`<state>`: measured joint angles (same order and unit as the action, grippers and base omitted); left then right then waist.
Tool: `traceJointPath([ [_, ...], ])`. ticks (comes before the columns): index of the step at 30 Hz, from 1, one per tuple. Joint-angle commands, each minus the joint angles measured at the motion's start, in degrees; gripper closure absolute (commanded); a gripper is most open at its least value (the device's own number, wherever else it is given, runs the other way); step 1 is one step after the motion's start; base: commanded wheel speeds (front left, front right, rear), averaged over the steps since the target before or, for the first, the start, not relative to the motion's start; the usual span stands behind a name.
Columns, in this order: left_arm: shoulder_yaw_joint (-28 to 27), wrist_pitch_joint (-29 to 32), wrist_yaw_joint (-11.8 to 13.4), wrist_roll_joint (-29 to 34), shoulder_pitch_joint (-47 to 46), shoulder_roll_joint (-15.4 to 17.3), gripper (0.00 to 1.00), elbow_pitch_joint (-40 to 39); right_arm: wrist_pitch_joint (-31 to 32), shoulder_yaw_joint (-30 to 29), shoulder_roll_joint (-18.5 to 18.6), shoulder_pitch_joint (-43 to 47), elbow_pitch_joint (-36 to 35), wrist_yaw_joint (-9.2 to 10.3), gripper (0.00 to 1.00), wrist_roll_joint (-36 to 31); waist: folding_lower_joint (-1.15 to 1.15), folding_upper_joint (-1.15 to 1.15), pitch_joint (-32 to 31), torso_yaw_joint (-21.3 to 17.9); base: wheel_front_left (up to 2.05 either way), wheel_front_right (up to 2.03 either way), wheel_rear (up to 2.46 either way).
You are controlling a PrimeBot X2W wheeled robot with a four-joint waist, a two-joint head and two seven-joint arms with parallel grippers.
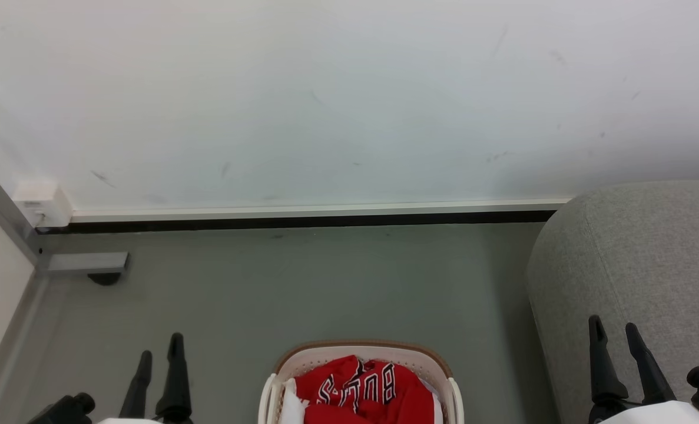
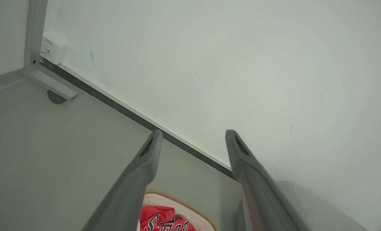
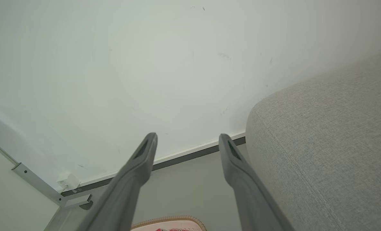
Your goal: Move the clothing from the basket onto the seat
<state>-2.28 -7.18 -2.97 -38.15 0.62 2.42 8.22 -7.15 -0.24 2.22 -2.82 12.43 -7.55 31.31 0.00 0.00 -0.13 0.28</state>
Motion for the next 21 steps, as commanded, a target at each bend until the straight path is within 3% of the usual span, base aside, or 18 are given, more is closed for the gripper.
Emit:
traceJointPath([
  [1,0.09,-0.47,0.12,1.97,0.24,0.48,0.0,-0.92,-0.52,0.12,0.63,0.1,-0.71,0.06,0.0,-1.55,0.0,0.0,0.0,0.04,0.0,0.0,0.0],
  [21,1.29,-3.4,1.4,17.81,1.94,0.6,0.0,-2.34,-3.42,1.18,0.73,0.22,-0.4,0.08,0.0,-14.21,0.0,0.0,-0.17,0.02,0.0,0.0,0.0],
])
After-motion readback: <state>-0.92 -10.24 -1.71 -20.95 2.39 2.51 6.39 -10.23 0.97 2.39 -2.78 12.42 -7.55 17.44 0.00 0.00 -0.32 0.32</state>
